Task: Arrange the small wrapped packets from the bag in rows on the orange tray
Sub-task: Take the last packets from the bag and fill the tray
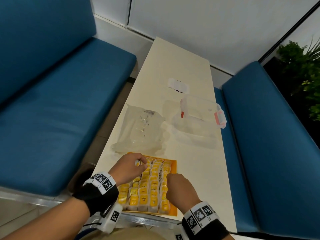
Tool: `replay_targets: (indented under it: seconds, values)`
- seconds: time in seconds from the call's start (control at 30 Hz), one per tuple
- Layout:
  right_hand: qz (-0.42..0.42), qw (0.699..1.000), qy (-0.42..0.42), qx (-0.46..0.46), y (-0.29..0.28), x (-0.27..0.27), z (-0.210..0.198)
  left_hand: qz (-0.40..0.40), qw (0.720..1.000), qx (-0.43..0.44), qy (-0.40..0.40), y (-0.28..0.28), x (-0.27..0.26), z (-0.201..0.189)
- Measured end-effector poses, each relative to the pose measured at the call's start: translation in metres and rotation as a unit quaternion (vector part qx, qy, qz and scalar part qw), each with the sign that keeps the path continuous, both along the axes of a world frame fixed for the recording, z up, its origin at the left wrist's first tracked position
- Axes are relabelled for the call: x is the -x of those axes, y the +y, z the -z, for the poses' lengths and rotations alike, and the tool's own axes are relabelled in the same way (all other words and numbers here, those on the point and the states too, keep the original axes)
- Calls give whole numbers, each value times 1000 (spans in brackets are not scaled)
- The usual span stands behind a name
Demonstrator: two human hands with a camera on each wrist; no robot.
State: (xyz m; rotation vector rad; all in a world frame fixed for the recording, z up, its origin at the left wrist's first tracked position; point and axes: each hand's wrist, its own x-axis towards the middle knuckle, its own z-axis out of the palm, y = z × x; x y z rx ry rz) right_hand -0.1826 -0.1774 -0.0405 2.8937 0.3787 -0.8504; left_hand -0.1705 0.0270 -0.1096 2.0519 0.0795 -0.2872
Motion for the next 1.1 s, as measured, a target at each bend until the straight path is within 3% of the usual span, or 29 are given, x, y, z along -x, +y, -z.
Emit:
replay_targets:
  seconds: [0.43, 0.97, 1.1]
  values:
    - [-153, 981, 106, 61, 9, 15, 11, 0, 1000, -6, -10, 1, -1, 3]
    - [-165, 957, 206, 116, 20, 6, 17, 3, 1000, -15, -1, 0, 2, 6]
    - [-159, 961, 196, 114, 22, 4, 19, 3, 1000, -17, -7, 0, 3, 5]
